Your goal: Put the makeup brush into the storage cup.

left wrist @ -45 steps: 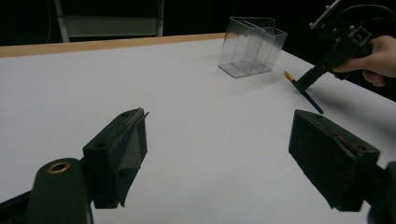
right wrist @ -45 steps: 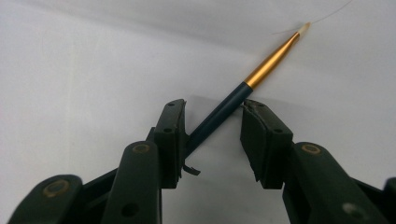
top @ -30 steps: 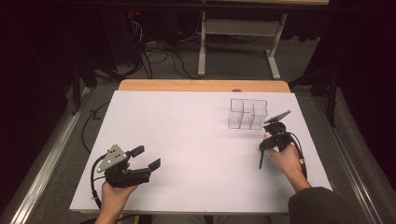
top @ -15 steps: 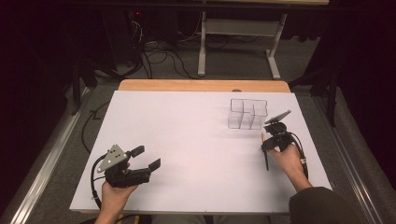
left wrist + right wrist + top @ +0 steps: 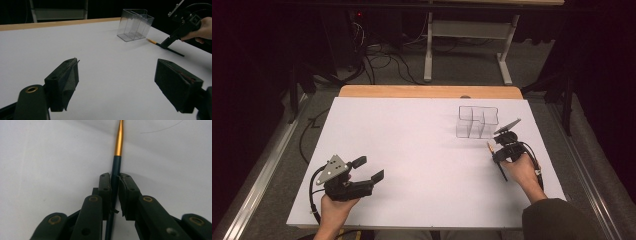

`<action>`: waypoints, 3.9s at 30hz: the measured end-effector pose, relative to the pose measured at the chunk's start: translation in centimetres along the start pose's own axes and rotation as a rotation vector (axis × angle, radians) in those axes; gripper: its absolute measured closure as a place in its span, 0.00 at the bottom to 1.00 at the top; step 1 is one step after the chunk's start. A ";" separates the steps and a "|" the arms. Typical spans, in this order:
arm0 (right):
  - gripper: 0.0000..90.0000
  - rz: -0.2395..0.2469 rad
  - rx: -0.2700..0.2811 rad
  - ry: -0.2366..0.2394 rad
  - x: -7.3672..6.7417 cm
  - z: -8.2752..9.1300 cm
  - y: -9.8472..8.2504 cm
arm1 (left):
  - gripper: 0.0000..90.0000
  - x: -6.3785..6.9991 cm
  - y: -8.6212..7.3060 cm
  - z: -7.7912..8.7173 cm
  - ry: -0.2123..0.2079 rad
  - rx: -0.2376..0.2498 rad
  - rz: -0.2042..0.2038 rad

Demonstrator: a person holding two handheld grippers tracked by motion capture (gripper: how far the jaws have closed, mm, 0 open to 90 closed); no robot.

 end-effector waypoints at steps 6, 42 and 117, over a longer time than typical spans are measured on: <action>0.93 0.058 0.006 -0.001 0.0 0.0 0.0 | 0.22 0.0 0.0 0.0 0.001 0.000 0.000; 0.94 0.131 0.110 0.086 -0.9 1.2 0.2 | 0.22 -0.1 -0.1 0.0 0.010 -0.006 -0.005; 0.94 0.175 0.377 0.291 -3.3 5.8 3.2 | 0.24 -0.7 -0.2 0.0 0.041 -0.006 -0.006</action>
Point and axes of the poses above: each handheld gripper's, and its own axes: z roughly backward along the jaws, y roughly out of its top, x roughly to its right, the point moved 8 cm from there along -z, roughly forward along the jaws, and after that the axes turned 13 degrees about -z, right-handed, at the moved point
